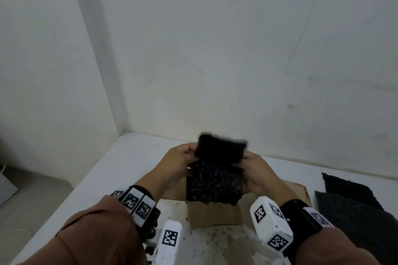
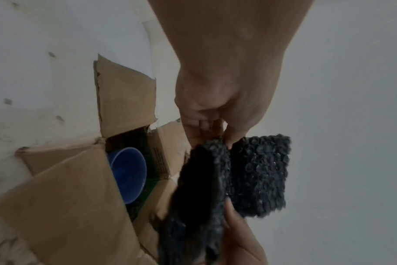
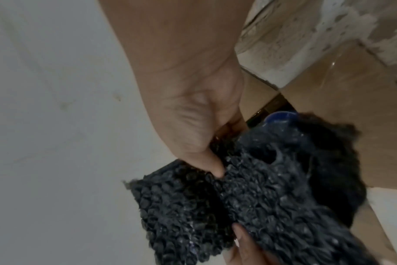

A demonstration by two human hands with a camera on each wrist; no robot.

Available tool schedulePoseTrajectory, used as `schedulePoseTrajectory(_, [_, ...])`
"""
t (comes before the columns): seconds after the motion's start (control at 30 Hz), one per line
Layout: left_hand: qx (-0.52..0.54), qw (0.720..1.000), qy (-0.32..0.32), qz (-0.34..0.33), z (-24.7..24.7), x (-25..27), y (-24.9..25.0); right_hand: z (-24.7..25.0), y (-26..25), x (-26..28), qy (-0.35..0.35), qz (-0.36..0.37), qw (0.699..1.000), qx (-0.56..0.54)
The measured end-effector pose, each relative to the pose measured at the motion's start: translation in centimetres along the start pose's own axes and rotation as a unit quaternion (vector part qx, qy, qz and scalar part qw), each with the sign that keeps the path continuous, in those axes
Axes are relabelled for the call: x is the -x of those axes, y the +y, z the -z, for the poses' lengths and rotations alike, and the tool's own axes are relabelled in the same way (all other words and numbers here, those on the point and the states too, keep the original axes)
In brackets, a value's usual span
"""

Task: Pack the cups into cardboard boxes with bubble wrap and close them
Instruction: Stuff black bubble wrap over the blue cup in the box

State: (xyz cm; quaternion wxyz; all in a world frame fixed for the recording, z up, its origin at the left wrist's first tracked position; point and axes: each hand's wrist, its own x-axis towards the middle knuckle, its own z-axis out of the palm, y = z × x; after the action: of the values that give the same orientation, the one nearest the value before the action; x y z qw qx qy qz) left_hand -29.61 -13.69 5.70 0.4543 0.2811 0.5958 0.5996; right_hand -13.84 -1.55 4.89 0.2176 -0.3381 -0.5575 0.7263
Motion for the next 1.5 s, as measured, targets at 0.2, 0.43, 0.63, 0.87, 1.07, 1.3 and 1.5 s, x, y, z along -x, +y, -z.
schedulePoseTrajectory(0.2, [0.072, 0.989, -0.071, 0.111, 1.3, -0.4, -1.4, -0.1, 0.0, -0.2, 0.006, 0.026, 1.000, -0.004])
schedulePoseTrajectory(0.43, [0.076, 0.992, -0.070, 0.074, 1.3, -1.4, -2.5, 0.4, 1.1, -1.3, -0.064, -0.014, 0.998, 0.007])
schedulePoseTrajectory(0.63, [0.029, 0.995, -0.041, 0.081, 1.6, -1.2, -2.7, 0.3, 1.1, -0.7, -0.060, -0.066, 0.994, 0.067])
schedulePoseTrajectory(0.87, [-0.342, 0.936, -0.078, 0.029, 1.9, -1.5, -4.0, 1.0, 1.5, -1.4, -0.062, -0.065, 0.961, 0.260])
schedulePoseTrajectory(1.07, [-0.573, 0.816, -0.043, -0.058, 1.1, -1.8, -6.1, 0.3, 2.6, -2.1, -0.103, 0.067, 0.795, 0.594])
schedulePoseTrajectory(1.3, [-0.597, 0.783, -0.171, -0.037, 1.3, -1.6, -6.4, 0.3, 2.2, -2.5, -0.190, 0.075, 0.666, 0.718])
schedulePoseTrajectory(1.5, [-0.597, 0.779, -0.192, -0.024, 1.3, -1.8, -6.6, -0.6, 2.4, -2.5, -0.220, 0.077, 0.575, 0.784])
